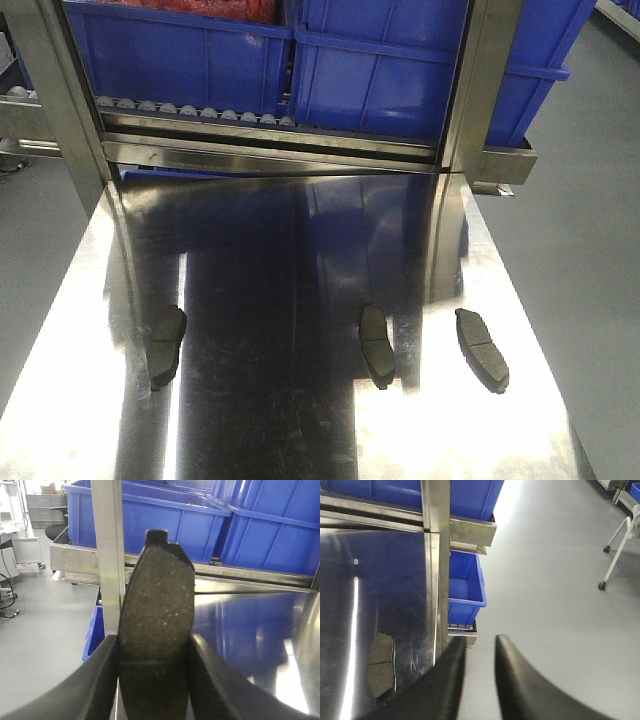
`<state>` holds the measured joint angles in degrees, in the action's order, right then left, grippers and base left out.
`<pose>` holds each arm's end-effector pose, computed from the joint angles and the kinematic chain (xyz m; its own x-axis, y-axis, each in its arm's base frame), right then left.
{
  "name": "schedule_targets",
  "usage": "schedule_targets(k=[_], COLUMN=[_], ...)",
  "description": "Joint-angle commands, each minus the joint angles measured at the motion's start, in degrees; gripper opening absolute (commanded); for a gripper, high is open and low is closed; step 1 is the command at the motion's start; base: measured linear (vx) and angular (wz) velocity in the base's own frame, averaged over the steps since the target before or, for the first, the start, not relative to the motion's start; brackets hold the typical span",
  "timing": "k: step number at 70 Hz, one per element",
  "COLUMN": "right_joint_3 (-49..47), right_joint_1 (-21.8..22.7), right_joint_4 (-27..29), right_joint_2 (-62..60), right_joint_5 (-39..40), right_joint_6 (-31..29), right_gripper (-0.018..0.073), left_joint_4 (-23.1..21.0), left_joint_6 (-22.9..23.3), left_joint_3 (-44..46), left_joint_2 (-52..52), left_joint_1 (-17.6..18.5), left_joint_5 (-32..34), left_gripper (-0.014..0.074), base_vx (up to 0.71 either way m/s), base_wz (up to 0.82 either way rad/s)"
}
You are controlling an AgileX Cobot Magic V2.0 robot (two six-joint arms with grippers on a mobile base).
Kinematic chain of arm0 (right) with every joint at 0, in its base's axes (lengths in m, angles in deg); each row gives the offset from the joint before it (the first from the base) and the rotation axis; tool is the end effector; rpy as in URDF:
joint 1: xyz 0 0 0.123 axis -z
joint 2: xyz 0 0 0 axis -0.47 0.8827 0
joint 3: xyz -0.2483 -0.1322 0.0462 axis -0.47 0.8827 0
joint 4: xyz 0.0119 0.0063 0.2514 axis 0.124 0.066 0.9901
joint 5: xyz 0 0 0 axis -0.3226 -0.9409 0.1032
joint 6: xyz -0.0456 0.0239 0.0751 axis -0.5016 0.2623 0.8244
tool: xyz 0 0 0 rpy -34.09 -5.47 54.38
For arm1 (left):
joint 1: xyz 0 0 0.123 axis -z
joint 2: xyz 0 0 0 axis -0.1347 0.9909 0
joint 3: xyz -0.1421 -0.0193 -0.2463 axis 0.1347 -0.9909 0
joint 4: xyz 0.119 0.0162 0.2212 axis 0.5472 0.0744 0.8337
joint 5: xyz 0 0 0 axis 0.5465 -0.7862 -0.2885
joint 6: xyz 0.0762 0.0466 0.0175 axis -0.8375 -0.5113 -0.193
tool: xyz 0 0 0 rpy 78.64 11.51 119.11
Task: Move and align brake pads A on conveyor
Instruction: 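Lift the brake pad with the left gripper off the table, then lower the right gripper onto the brake pad nearest it and close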
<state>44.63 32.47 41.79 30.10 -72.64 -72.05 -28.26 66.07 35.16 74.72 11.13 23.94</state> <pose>0.1070 -0.0130 0.3176 -0.4455 -0.0843 -0.8913 0.0716 0.9890 -0.1293 0.0482 -0.0006 0.2777 -0.1404 -0.0261 -0.9898 0.0307 0.9991 -0.0307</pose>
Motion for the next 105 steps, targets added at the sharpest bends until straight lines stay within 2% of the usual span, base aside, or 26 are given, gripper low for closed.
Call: schedule_targets(k=[1, 7, 11, 26, 45, 52, 61, 73, 80, 87, 105], right_joint_3=[-2.09, -2.09, -2.09, -2.58, -10.92, -14.02, -17.51, -24.01, -27.87, -30.36, -32.53], right_joint_1=[0.15, 0.15, 0.15, 0.15, 0.1, -0.04, -5.15, -12.46, -14.42, -15.61, -18.4], right_joint_4=[-0.73, -0.73, -0.67, -0.29, 3.91, 8.68, 12.86, 10.43, 7.76, 7.4, 7.13], right_joint_2=[0.51, 0.51, 0.51, 3.64, 24.57, 32.03, 40.24, 50.99, 56.45, 60.4, 66.5], right_joint_5=[3.62, 3.83, 3.91, 3.75, -1.13, -1.35, -2.05, -7.44, -11.85, -14.17, -14.69], right_joint_6=[-0.93, -0.93, -0.93, -0.76, -1.79, -5.43, -10.37, -6.56, -3.82, -3.66, -3.66], right_gripper=[0.0417, 0.0633, 0.0732, 0.0701, 0.0652, 0.0651, 0.065, 0.0645, 0.0642, 0.0637, 0.0614], left_joint_4=[-0.01, -0.01, -0.01, -0.01, -0.01, -0.01, -0.01, -0.01, -0.01, -0.01, -0.01], left_joint_6=[0.04, 0.04, 0.04, 0.04, 0.04, 0.04, 0.04, 0.04, 0.04, 0.04, 0.04], left_joint_3=[1.46, 1.46, 1.46, 1.46, 1.46, 1.46, 1.46, 1.46, 1.46, 1.46, 1.46], left_joint_2=[0.6, 0.6, 0.6, 0.6, 0.6, 0.6, 0.6, 0.6, 0.6, 0.6, 0.6], left_joint_1=[0.16, 0.16, 0.16, 0.16, 0.16, 0.16, 0.16, 0.16, 0.16, 0.16, 0.16], left_joint_5=[5.38, 5.38, 5.38, 5.38, 5.38, 5.38, 5.38, 5.38, 5.38, 5.38, 5.38], left_gripper=[0.0146, 0.0146, 0.0146, 0.0146, 0.0146, 0.0146, 0.0146, 0.0146, 0.0146, 0.0146, 0.0146], base_vx=[0.0, 0.0, 0.0, 0.0, 0.0, 0.0, 0.0, 0.0, 0.0, 0.0, 0.0], base_wz=[0.0, 0.0, 0.0, 0.0, 0.0, 0.0, 0.0, 0.0, 0.0, 0.0, 0.0])
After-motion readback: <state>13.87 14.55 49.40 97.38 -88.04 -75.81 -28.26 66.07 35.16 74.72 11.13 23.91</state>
